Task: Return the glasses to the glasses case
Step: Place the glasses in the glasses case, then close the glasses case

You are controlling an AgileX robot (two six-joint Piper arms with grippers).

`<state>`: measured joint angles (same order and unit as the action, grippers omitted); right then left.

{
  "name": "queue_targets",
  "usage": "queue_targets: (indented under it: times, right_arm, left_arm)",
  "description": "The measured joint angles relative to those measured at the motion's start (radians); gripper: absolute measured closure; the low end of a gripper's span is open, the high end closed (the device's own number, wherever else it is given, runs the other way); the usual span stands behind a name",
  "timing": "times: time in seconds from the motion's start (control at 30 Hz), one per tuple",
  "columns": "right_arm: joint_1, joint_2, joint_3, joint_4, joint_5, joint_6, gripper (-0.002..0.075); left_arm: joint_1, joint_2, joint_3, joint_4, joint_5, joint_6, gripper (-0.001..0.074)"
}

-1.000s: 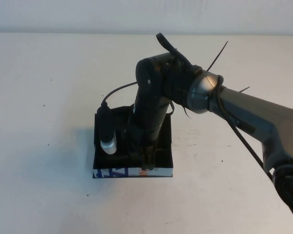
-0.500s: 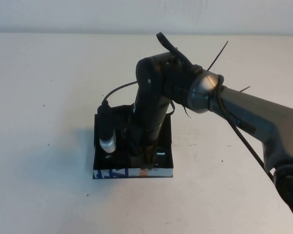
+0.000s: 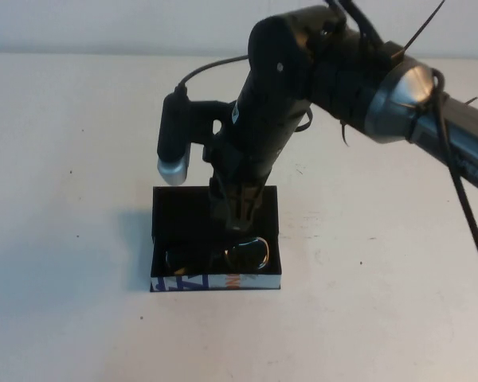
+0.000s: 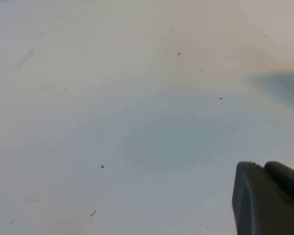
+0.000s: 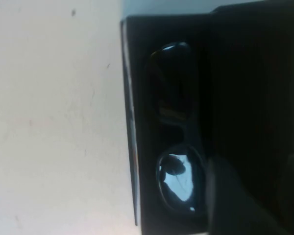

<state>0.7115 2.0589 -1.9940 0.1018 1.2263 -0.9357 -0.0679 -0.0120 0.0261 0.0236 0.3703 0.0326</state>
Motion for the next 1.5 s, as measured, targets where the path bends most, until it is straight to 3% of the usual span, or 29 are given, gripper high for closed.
queue_targets:
  times: [0.17, 0.27, 0.83, 1.07, 1.2, 1.33, 1.5]
  right_arm:
    - [-0.002, -0.068, 0.000, -0.003, 0.009, 0.117, 0.0672]
    - [-0.004, -0.082, 0.000, -0.003, 0.011, 0.156, 0.0720]
    - [-0.012, -0.082, 0.000, -0.010, 0.015, 0.192, 0.0737]
    - [-0.054, -0.082, 0.000, -0.007, 0.017, 0.288, 0.0737]
    - [-0.068, -0.082, 0.000, -0.007, 0.017, 0.321, 0.0737]
    - [-0.077, -0.082, 0.000, -0.007, -0.018, 0.418, 0.0737]
    - [-0.090, -0.082, 0.000, -0.005, -0.064, 0.536, 0.0737]
  left_arm:
    - [0.000, 0.000, 0.000, 0.000, 0.000, 0.000, 0.0736]
    - [0.000, 0.000, 0.000, 0.000, 0.000, 0.000, 0.0736]
    - [0.000, 0.000, 0.000, 0.036, -0.044, -0.007, 0.0736]
    - [0.000, 0.000, 0.000, -0.271, -0.265, -0.265, 0.0736]
    - [0.000, 0.000, 0.000, -0.335, -0.336, -0.304, 0.0736]
    - [-0.024, 0.040, -0.071, -0.350, -0.179, -0.314, 0.0736]
    - [-0.119, 0.306, -0.239, -0.359, -0.007, -0.211, 0.0736]
